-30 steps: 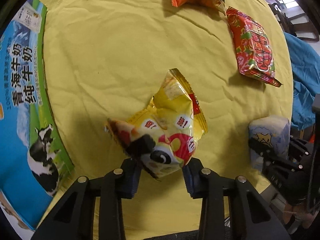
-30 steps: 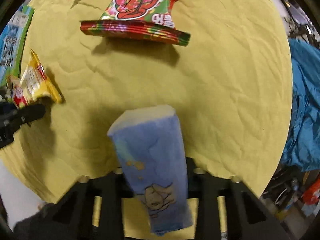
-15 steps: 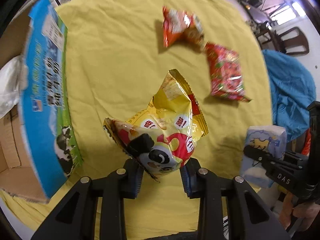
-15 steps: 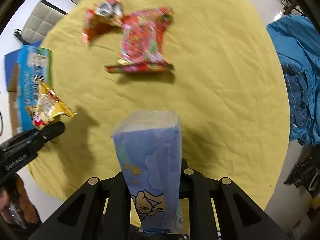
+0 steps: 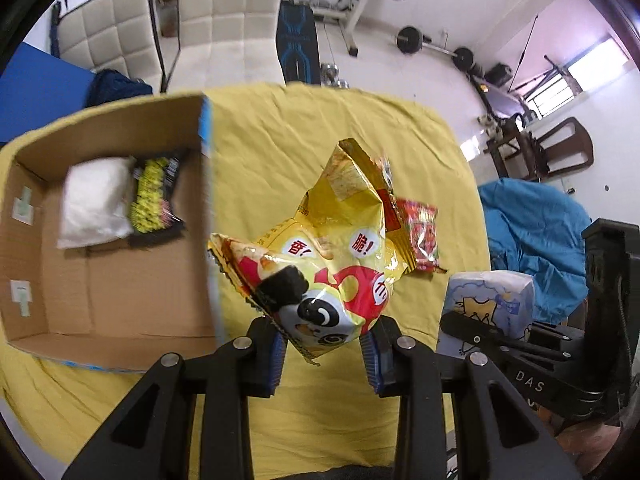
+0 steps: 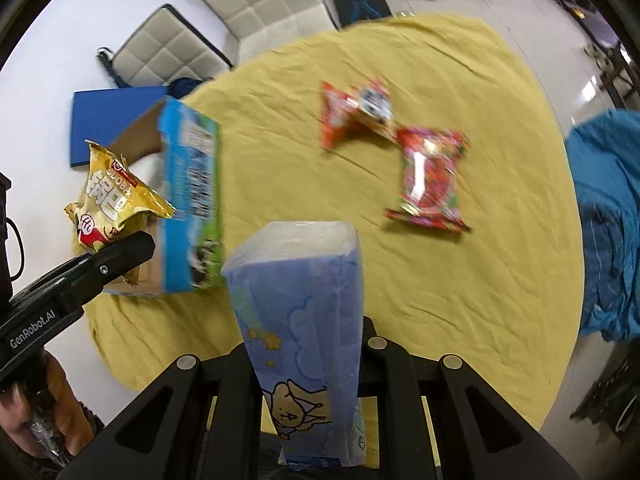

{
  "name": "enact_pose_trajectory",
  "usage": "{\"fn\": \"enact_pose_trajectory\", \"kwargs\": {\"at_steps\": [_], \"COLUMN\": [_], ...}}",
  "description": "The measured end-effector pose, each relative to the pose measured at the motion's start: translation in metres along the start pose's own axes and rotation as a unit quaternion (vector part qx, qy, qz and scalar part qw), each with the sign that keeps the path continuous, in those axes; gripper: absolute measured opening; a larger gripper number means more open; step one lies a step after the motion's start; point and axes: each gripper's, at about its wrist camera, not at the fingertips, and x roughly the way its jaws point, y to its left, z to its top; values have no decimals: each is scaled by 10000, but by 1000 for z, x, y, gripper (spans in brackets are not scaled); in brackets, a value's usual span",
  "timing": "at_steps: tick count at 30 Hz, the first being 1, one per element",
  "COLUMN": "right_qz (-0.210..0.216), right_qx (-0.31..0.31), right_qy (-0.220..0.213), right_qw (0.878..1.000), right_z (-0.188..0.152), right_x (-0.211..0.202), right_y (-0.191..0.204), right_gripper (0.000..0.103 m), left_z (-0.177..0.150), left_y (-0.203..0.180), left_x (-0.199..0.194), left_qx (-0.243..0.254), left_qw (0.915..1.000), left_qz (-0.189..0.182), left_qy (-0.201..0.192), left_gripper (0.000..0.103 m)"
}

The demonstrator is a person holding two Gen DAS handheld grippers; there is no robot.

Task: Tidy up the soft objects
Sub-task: 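Lower both held packs into the box and open both tools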

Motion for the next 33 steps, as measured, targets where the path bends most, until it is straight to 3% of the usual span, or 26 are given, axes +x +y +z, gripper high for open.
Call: {"fn": "enact_pose_trajectory", "kwargs": {"at_steps": [8, 18, 25, 33], "right_qz": [245, 348, 92, -195], "right_qx": [-466, -923, -903, -738], "right_qy": [-227, -19, 363, 712], "right_qw": [9984, 9951, 9952, 9945], "right_z": [14, 39, 46, 49], "right_x": [-4, 50, 130, 202], "right_y": [103, 228, 263, 264], "right_gripper": [15, 15, 15, 15], "left_z": [13, 26, 36, 57], "left_y": [67, 184, 256, 311], "left_x": [-57, -88, -74, -25], "left_qx": [-212, -764, -1150, -1409], "left_qw": [9986, 9939, 9908, 9874], "left_qz": [72, 444, 555, 715], "left_qy": [-480, -663, -441, -40], "left_gripper": [29, 29, 29, 28]}}
